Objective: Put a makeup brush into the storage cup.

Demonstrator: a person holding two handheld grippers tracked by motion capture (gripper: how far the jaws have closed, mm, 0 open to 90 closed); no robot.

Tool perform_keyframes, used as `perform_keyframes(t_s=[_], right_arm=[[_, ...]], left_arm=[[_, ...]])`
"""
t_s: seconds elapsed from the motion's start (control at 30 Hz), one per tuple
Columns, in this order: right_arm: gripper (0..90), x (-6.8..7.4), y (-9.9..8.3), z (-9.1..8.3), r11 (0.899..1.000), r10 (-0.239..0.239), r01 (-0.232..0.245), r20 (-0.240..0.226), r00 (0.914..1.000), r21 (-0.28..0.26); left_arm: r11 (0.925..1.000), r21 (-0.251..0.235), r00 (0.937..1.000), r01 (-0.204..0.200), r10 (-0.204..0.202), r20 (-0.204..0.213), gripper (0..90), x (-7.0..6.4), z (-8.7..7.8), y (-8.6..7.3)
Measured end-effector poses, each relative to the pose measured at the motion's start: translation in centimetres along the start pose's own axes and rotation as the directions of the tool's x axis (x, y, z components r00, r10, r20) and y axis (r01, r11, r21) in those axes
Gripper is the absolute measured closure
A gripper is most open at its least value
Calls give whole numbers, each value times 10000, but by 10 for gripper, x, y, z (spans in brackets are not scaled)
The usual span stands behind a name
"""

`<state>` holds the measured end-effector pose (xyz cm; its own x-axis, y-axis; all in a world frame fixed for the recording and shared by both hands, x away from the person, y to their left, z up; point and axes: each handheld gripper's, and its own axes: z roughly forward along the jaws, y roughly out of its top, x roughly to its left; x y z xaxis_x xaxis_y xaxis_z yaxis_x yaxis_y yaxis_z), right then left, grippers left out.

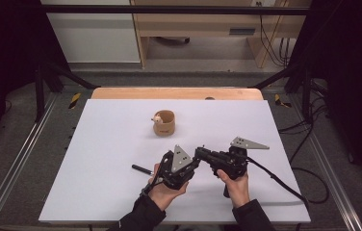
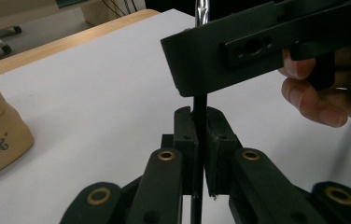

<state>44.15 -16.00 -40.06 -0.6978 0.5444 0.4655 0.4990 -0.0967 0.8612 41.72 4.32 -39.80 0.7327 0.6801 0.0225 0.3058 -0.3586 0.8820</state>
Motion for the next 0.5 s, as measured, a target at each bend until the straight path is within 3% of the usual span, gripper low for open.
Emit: perform_keyframes(t_s=[0.17,0.2,0.5], right_arm=[[656,0,1,-2,9999,-139,139,-18,9999,-87],[595,0,2,-2,9999,-133,132,-72,9999,-71],[454,-2,6,-7,9983,-560,565,369,9977,-113]], left_arm=[[9999,-25,9998,130,-131,-158,844,8,-4,-2],[9999,16,9997,121,-121,-228,844,12,-7,-3],[9998,24,9982,181,-179,-564,843,29,-17,-8]])
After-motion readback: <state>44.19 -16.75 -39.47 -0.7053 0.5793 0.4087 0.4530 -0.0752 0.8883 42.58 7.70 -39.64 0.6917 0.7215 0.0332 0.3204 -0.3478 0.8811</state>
